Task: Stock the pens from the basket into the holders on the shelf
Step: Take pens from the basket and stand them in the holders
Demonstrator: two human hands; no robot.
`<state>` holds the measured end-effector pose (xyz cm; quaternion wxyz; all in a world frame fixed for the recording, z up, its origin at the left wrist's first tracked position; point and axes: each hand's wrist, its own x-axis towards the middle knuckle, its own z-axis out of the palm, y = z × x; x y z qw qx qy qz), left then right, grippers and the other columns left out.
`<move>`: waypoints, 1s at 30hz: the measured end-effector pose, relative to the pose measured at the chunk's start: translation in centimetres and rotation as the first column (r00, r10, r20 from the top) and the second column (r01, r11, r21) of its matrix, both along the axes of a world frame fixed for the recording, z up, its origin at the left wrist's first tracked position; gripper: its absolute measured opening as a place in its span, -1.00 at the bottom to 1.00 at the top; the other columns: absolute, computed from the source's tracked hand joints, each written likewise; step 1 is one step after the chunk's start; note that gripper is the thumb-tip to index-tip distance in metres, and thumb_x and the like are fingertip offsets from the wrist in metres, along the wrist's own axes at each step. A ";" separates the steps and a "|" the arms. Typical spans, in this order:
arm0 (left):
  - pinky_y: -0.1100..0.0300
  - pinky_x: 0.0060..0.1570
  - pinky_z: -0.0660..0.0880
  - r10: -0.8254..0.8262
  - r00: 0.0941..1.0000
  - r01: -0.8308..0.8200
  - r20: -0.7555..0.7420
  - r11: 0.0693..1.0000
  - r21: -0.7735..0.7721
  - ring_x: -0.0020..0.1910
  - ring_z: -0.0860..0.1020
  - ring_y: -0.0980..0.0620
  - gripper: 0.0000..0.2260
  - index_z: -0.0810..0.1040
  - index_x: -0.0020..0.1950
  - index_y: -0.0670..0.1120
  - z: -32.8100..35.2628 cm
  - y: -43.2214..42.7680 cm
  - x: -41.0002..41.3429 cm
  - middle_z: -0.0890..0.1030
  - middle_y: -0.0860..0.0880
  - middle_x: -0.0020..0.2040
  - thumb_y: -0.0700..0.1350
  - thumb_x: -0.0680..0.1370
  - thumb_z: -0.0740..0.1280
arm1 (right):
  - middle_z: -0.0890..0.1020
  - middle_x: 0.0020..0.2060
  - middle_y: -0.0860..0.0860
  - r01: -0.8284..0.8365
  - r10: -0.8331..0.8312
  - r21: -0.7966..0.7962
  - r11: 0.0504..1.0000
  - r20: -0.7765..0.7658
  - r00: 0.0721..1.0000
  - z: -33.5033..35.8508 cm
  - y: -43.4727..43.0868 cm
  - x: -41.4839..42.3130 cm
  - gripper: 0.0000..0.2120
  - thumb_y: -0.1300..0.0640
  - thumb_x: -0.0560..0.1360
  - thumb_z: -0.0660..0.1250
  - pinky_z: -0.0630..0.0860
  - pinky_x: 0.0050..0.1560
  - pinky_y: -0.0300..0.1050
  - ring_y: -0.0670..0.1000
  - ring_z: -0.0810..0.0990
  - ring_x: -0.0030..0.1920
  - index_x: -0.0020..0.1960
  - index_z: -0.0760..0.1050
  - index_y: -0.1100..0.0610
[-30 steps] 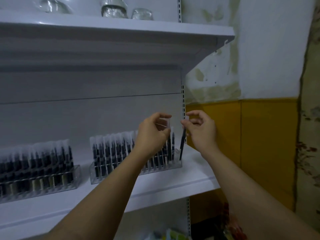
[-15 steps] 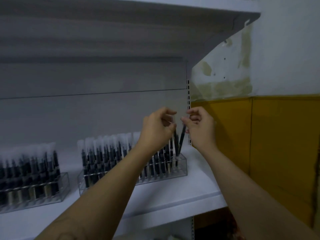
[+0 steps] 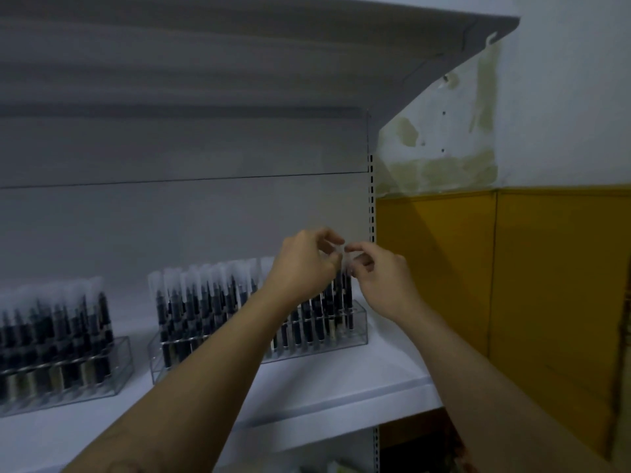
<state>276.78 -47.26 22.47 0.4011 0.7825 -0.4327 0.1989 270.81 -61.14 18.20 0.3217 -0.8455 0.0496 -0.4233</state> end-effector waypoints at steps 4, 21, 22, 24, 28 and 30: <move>0.12 -0.06 0.51 0.111 0.989 -0.118 0.095 0.990 0.081 -0.14 0.54 0.06 -0.78 0.54 0.21 0.04 -0.2 -0.1 0.0 0.60 0.03 0.12 -0.06 0.57 0.29 | 0.61 -0.12 -0.05 -0.025 0.011 -0.091 0.996 -0.149 0.989 -0.4 -0.2 -0.9 -0.61 0.18 0.62 0.17 0.61 -0.08 0.02 0.01 0.62 -0.13 0.39 0.34 -0.14; -0.03 0.17 0.51 0.178 0.984 -0.157 -0.015 0.902 0.401 0.10 0.55 -0.10 -0.73 0.53 0.22 -0.12 2.2 -0.9 -0.9 0.60 -0.11 0.14 -0.08 0.55 0.29 | 0.55 -0.04 -0.08 -0.093 0.064 -0.054 0.994 -0.405 0.912 0.4 0.8 -2.3 -0.31 0.22 0.58 0.23 0.41 -0.21 -0.26 -0.05 0.54 -0.11 0.55 0.00 -0.21; -0.02 0.19 0.50 0.169 0.986 -0.152 -0.004 0.896 0.417 0.14 0.54 -0.11 -0.70 0.51 0.26 -0.12 2.1 -0.7 -0.8 0.58 -0.12 0.19 -0.07 0.55 0.28 | 0.54 0.04 -0.05 -0.087 0.054 -0.061 0.994 -0.416 0.908 0.5 0.8 -2.4 -0.30 0.19 0.58 0.25 0.43 -0.12 -0.22 -0.03 0.54 -0.05 0.55 -0.01 -0.21; -0.02 0.29 0.42 0.162 0.985 -0.174 0.065 0.883 0.436 0.25 0.48 -0.12 -0.61 0.43 0.37 -0.06 1.6 -0.3 -0.8 0.51 -0.11 0.31 -0.01 0.56 0.27 | 0.50 0.21 0.04 -0.065 0.025 -0.083 0.994 -0.416 0.909 0.7 0.8 -2.7 -0.27 0.16 0.57 0.29 0.44 0.02 -0.14 0.02 0.51 0.10 0.55 -0.04 -0.21; 0.02 0.32 0.34 0.153 0.965 -0.220 0.214 0.913 0.344 0.34 0.40 -0.11 -0.55 0.36 0.44 -0.01 0.3 1.2 -0.8 0.44 -0.07 0.39 0.01 0.55 0.27 | 0.40 0.39 0.08 -0.020 -0.043 -0.151 0.988 -0.401 0.915 1.3 1.2 -3.5 -0.24 0.07 0.53 0.36 0.40 0.25 -0.07 0.08 0.41 0.34 0.56 -0.01 -0.16; 0.03 0.30 0.35 0.153 0.952 -0.230 0.264 0.928 0.293 0.32 0.41 -0.11 -0.55 0.37 0.44 -0.01 -0.1 2.2 -1.2 0.46 -0.06 0.38 -0.01 0.54 0.27 | 0.36 0.43 0.08 -0.003 -0.075 -0.188 0.982 -0.404 0.912 1.6 1.5 -4.1 -0.27 0.05 0.53 0.37 0.38 0.31 -0.04 0.08 0.37 0.39 0.56 0.04 -0.09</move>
